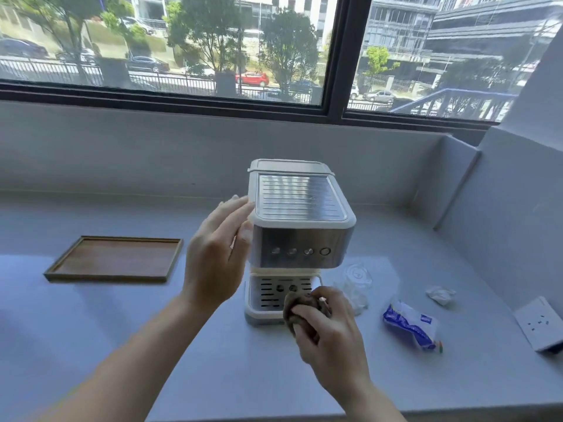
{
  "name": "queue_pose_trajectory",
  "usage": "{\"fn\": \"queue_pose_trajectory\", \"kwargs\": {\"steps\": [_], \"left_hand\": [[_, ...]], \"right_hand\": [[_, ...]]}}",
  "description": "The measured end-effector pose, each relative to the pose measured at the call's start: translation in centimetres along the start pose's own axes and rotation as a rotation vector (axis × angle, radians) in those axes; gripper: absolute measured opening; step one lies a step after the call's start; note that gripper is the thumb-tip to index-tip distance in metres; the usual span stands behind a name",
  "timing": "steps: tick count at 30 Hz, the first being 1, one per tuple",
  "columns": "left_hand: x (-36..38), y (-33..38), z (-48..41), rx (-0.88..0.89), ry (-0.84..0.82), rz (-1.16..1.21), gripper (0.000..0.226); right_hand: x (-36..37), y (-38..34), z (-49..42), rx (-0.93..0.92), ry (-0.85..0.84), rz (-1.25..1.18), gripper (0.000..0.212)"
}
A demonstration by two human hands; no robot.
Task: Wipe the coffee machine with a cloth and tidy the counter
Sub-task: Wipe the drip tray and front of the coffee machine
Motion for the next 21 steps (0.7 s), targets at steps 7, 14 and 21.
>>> {"fn": "queue_pose_trajectory", "kwargs": {"steps": [7,14,21], "left_hand": [[-0.8,-4.6,10.5,-0.157,-0.437,-0.237,0.056],[-1.3,-6.5,16.4,-0.315,-0.822,-0.016,0.103],[-7.1,-9.6,15.3,-0.389,-0.578,-0.097,0.036]], "right_hand": [[1.8,-3.0,-1.0,-0.033,-0.185,-0.047,0.031],[6.3,-9.4,-1.4,-0.161,-0.599,-0.249,0.054],[11.2,-15.4,-3.0,-0.331,-0.672,-0.189,0.050]]}}
Point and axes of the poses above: each hand's wrist, its own z-axis away from the middle knuckle, its own x-axis out of the palm, y = z × x, the point moved 7 cm from there along -z, towards the middle knuckle
